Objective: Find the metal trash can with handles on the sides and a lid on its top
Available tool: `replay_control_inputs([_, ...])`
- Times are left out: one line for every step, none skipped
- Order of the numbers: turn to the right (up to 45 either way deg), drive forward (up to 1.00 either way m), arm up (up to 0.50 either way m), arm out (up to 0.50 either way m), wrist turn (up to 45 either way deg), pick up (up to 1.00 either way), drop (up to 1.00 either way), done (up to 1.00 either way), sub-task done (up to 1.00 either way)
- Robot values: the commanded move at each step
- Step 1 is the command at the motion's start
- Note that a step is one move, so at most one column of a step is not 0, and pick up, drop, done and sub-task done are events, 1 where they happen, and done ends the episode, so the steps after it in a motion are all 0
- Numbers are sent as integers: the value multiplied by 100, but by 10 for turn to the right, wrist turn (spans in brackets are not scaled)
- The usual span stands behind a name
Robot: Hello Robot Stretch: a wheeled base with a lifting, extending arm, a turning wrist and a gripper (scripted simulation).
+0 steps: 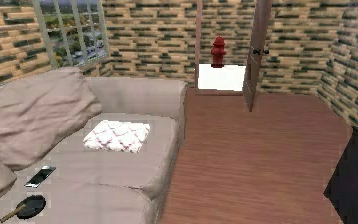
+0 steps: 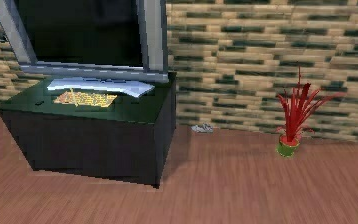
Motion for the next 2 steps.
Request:
replay_control_inputs([-450, 0, 0, 0, 0, 0, 0, 0, 0])
replay_control_inputs([450, 0, 0, 0, 0, 0, 0, 0, 0])
